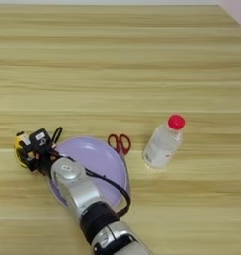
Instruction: Move the objects on the table
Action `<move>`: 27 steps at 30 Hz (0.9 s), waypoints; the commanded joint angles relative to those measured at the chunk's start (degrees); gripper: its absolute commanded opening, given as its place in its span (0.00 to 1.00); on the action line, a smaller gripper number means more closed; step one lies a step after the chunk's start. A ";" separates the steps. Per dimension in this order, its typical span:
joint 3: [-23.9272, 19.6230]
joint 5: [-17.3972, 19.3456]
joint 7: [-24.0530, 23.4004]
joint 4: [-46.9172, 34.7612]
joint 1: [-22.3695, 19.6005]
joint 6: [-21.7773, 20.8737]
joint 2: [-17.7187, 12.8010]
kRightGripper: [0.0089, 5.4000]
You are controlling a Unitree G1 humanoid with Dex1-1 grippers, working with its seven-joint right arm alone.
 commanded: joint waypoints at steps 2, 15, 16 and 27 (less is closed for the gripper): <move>-0.44 0.86 -1.09 -2.83 -5.40 -3.74 11.13 0.46; -0.44 0.58 -1.43 -2.30 -5.65 -4.20 11.02 0.71; -0.43 0.58 -1.44 -2.30 -5.66 -4.21 11.02 0.73; -0.30 0.51 -1.53 -2.63 -5.51 -4.16 11.00 0.92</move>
